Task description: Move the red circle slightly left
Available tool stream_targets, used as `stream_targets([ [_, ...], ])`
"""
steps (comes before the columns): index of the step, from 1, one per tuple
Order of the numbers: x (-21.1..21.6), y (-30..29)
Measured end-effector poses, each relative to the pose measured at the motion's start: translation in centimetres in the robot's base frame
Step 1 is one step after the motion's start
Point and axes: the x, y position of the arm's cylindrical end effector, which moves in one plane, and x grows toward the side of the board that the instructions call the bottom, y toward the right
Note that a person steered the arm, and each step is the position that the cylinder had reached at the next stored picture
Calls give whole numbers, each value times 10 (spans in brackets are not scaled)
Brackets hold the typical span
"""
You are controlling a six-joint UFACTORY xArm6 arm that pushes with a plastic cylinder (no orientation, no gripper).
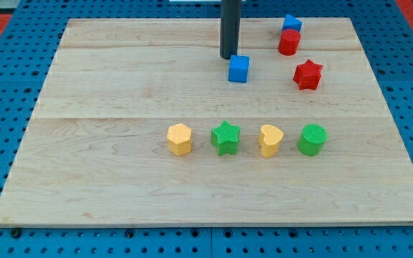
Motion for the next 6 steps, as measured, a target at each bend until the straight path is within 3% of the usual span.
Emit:
stream_targets([
  [2, 7, 22],
  [3, -7, 103],
  [4, -4, 148],
  [5, -33, 173],
  [6, -59, 149],
])
